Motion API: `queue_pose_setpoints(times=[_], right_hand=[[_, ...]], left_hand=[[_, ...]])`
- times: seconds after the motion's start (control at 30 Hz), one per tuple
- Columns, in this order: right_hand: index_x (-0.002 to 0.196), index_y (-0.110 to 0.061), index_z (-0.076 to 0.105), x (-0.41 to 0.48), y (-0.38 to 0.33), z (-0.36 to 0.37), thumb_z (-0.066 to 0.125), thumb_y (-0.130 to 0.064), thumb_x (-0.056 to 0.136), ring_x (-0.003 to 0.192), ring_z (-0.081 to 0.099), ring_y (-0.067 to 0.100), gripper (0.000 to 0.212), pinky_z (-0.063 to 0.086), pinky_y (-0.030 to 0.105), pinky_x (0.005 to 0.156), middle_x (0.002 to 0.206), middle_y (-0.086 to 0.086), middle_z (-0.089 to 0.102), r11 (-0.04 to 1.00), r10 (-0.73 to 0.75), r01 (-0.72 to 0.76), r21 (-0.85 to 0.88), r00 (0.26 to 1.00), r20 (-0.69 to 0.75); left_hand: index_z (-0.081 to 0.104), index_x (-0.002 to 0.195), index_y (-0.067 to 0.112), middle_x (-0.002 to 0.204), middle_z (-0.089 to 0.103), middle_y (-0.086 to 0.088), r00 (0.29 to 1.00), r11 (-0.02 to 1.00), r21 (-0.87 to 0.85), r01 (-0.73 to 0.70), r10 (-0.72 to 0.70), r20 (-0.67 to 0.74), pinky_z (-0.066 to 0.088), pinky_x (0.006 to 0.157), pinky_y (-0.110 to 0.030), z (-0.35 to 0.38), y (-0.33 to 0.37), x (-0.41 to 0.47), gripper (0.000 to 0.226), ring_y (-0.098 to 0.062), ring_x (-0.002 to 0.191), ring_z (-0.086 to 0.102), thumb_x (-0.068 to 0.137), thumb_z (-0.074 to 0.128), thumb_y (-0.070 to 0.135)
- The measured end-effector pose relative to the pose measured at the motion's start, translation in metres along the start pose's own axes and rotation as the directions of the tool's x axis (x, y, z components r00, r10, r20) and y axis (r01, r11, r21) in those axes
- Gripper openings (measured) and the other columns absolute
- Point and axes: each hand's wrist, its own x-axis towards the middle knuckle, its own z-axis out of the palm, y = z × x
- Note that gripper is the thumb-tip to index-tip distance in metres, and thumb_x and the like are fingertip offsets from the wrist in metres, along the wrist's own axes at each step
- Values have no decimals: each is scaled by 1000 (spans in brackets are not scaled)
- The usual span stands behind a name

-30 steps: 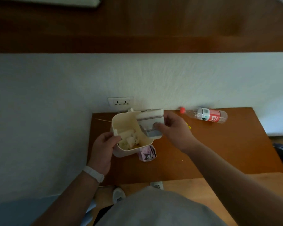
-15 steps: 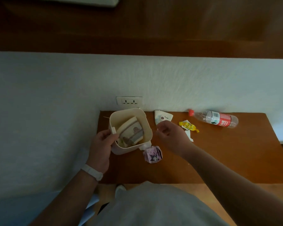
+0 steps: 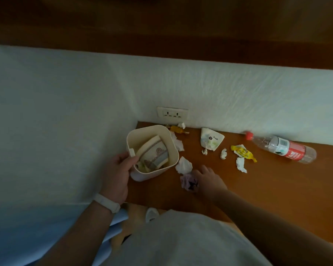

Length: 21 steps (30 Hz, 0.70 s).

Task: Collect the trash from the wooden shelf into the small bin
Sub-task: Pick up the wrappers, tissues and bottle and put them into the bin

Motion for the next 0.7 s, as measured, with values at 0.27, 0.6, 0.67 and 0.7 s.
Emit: queue_pose_setpoints(times=[0.27,0.6,0.67,0.7], right_hand=[[115,-32,60,3,-1,-10,69,-25,86,89,52,8,32,45,21,68,102,-10,54,984,-12,-9,179,994,112],[102,-44,48,-27,-31,-104,64,-20,91,81,57,-2,30,51,19,64,87,-24,54,770,192,203,605,830,-524],[99,-47,46,-33,-42,-125,64,-23,90,82,57,-7,31,48,13,57,86,-27,55,742,210,269,614,777,-594],[98,-48,46,-34,-47,-133,64,-25,90,83,57,-9,30,47,11,54,86,-27,55,731,206,289,618,770,-604]], left_hand=[[72,89,20,83,79,-1,998,1000,-11,0,-1,-60,57,64,-27,-7,-5,-7,11,-16,81,75,89,66,11],[70,106,9,102,75,-15,999,1000,-19,15,-16,-38,59,78,-38,12,-6,2,20,-28,96,71,86,69,11],[67,115,5,112,72,-20,999,1000,-10,22,-23,-26,57,89,-46,18,-7,3,30,-32,104,69,86,69,12],[65,118,4,115,71,-21,999,1000,-10,25,-26,-20,56,92,-49,21,-8,4,33,-34,107,68,86,69,12]])
